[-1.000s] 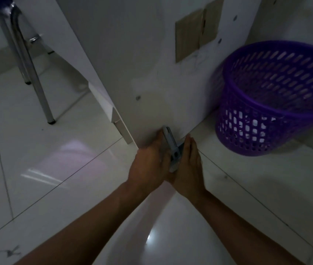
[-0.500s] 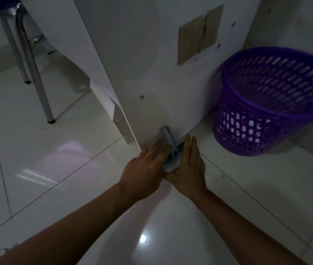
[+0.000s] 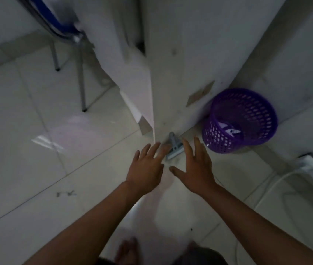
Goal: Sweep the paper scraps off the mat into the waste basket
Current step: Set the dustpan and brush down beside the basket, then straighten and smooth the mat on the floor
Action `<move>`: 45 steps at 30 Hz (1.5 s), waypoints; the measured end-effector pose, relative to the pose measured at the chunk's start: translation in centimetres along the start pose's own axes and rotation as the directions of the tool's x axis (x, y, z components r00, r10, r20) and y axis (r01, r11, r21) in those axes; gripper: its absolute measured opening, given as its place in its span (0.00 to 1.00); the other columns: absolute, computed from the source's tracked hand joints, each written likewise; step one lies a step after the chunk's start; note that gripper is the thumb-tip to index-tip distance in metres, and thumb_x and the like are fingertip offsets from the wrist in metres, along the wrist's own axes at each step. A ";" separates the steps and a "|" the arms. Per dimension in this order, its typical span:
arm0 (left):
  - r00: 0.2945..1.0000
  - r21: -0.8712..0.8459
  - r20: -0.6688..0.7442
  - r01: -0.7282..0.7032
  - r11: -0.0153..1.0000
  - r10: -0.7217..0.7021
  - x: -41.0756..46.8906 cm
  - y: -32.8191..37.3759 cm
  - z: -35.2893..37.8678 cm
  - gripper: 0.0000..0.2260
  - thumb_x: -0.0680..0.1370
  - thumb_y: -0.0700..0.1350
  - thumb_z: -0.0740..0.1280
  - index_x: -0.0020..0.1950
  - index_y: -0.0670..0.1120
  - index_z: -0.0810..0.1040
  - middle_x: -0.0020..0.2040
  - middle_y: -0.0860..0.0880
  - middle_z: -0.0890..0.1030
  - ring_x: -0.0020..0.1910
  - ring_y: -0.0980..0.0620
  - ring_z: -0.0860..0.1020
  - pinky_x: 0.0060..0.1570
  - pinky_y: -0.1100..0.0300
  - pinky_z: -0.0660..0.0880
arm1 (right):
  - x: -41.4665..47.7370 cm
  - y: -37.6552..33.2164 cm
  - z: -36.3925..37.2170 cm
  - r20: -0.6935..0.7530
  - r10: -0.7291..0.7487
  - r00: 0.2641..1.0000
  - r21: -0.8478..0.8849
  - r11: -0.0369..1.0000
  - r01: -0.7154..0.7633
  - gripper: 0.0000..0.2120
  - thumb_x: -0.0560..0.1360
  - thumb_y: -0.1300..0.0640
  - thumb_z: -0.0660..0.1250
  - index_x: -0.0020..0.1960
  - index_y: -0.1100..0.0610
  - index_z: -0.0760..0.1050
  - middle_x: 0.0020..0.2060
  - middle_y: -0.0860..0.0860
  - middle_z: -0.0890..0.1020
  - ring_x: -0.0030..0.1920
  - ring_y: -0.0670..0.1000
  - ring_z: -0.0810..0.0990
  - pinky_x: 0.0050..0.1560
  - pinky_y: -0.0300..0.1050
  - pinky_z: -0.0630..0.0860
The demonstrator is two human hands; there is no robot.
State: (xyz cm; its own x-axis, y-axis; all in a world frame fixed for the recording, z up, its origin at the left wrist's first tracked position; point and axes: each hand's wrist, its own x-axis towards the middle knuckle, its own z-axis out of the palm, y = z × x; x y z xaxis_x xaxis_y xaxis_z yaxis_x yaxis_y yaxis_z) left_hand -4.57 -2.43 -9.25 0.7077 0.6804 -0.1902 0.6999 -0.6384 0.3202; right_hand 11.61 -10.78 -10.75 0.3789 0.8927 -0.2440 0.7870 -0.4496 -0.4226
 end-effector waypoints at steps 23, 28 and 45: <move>0.565 -0.566 -0.161 0.619 0.545 -0.809 -35.0 -2.0 -47.3 0.31 0.82 0.59 0.60 0.81 0.58 0.51 0.82 0.49 0.52 0.81 0.46 0.45 0.77 0.41 0.49 | -17.0 -51.5 -33.0 0.249 -0.417 0.874 0.114 0.909 0.401 0.34 0.77 0.40 0.61 0.78 0.46 0.51 0.79 0.51 0.48 0.77 0.58 0.49 0.75 0.59 0.55; 0.399 -0.593 -0.142 0.698 0.400 -0.906 -41.0 -9.5 -48.6 0.31 0.82 0.58 0.59 0.81 0.58 0.49 0.82 0.49 0.50 0.81 0.46 0.43 0.77 0.40 0.48 | -17.6 -62.2 -28.9 0.314 -0.546 0.777 0.117 0.834 0.539 0.33 0.77 0.42 0.62 0.77 0.47 0.53 0.78 0.52 0.51 0.76 0.57 0.52 0.73 0.57 0.57; -0.344 -0.820 0.097 0.504 -0.271 -0.934 -51.4 -28.5 -46.5 0.30 0.82 0.58 0.60 0.81 0.57 0.53 0.83 0.50 0.51 0.81 0.48 0.47 0.77 0.43 0.54 | -13.8 -90.0 -10.1 0.688 -0.687 0.234 0.293 0.557 0.777 0.28 0.78 0.49 0.65 0.75 0.49 0.60 0.74 0.51 0.63 0.74 0.55 0.59 0.73 0.57 0.62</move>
State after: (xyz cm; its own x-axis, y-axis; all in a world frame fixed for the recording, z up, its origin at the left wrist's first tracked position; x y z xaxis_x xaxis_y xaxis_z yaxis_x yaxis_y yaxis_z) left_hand -65.34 -2.49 34.55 -0.8877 0.3274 -0.3238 0.0880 0.8108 0.5786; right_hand -59.52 17.70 39.52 -0.7872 0.4955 -0.3670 0.5903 0.4334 -0.6810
